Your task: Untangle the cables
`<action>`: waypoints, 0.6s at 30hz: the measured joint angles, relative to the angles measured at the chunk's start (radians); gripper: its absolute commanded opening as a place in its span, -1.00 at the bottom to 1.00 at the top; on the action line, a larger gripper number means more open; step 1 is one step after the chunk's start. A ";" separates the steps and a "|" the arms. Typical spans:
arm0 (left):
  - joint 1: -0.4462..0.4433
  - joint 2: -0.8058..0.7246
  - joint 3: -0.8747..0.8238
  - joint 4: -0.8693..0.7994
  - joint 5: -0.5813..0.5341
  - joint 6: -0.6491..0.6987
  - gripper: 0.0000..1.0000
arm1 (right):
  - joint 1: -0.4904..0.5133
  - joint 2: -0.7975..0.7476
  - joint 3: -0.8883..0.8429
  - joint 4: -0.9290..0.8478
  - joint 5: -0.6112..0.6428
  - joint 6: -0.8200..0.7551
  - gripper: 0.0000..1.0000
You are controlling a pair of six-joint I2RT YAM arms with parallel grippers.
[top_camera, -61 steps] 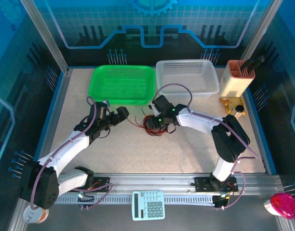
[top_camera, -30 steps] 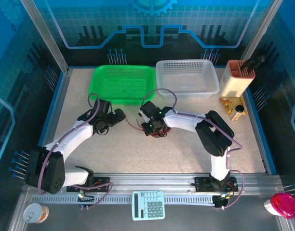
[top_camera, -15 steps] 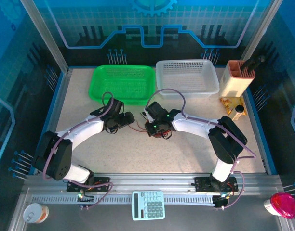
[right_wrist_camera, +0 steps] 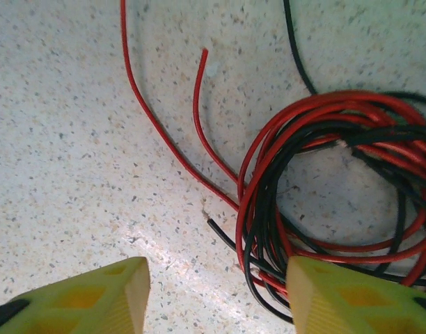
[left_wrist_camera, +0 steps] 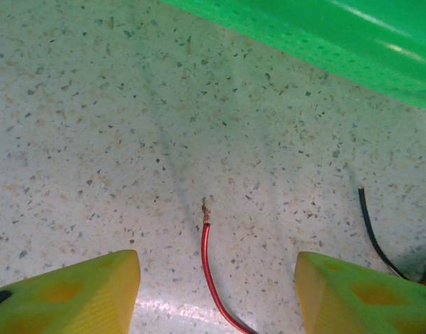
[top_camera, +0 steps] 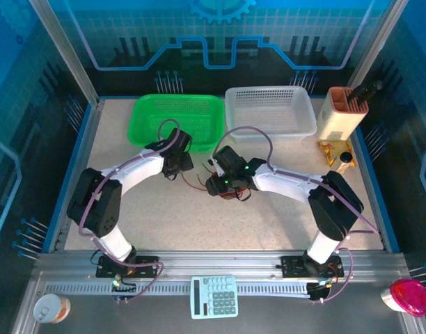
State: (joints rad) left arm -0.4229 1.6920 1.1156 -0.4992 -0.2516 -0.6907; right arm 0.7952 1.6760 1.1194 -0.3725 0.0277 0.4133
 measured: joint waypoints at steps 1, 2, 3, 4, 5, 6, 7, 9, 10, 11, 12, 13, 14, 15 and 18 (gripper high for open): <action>-0.005 0.013 0.006 -0.005 -0.007 0.002 0.17 | -0.004 -0.013 -0.003 0.000 0.001 0.001 0.16; -0.009 0.025 0.010 -0.006 -0.015 0.006 0.16 | -0.007 -0.031 -0.008 0.000 0.003 0.001 0.16; -0.013 0.037 0.014 -0.013 -0.022 0.010 0.16 | -0.011 -0.045 -0.011 0.000 0.003 0.001 0.16; -0.015 0.045 0.018 -0.016 -0.026 0.010 0.15 | -0.014 -0.057 -0.015 0.000 0.006 0.001 0.16; -0.018 0.057 0.021 -0.020 -0.031 0.011 0.14 | -0.018 -0.069 -0.021 0.001 0.007 0.001 0.17; -0.019 0.064 0.023 -0.020 -0.035 0.011 0.09 | -0.022 -0.081 -0.029 0.000 0.010 0.000 0.16; -0.020 0.069 0.023 -0.021 -0.040 0.011 0.08 | -0.026 -0.091 -0.036 0.000 0.011 0.000 0.16; -0.020 0.079 0.023 -0.021 -0.047 0.013 0.06 | -0.036 -0.106 -0.053 0.000 0.012 0.001 0.17; -0.020 0.082 0.023 -0.021 -0.050 0.013 0.03 | -0.038 -0.111 -0.058 -0.001 0.014 0.001 0.16; -0.020 0.085 0.023 -0.020 -0.051 0.013 0.02 | -0.043 -0.114 -0.064 -0.002 0.015 0.001 0.16; -0.020 0.089 0.023 -0.020 -0.052 0.013 0.01 | -0.044 -0.117 -0.068 -0.001 0.016 0.001 0.17; -0.020 0.093 0.023 -0.019 -0.052 0.013 0.00 | -0.046 -0.119 -0.072 -0.001 0.018 0.001 0.16; -0.020 0.099 0.023 -0.019 -0.052 0.014 -0.04 | -0.048 -0.122 -0.075 -0.001 0.018 0.001 0.16; -0.020 0.105 0.026 -0.020 -0.052 0.013 -0.07 | -0.049 -0.125 -0.077 -0.001 0.018 0.001 0.16; -0.020 0.127 0.035 -0.016 -0.052 0.016 -0.18 | -0.050 -0.139 -0.084 -0.001 0.018 0.001 0.17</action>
State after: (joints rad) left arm -0.4427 1.8187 1.1511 -0.5152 -0.3038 -0.6746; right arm 0.7448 1.5368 1.0359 -0.3737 0.0456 0.4141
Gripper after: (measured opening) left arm 0.439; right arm 0.582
